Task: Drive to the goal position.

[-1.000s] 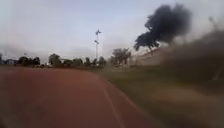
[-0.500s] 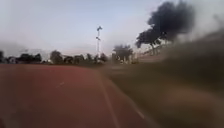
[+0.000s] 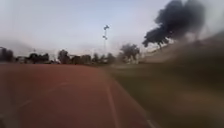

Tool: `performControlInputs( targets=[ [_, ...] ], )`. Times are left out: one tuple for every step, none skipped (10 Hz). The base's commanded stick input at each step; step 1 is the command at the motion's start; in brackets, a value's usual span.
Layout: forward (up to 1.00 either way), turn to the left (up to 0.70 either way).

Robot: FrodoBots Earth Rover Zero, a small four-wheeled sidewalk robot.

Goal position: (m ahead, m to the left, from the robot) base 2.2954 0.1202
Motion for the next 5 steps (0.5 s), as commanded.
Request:
performControlInputs(
  targets=[
    [0.7,0.02],
    [0.7,0.02],
    [0.7,0.03],
    [0.7,0.03],
    [0.7,0.18]
  ],
)
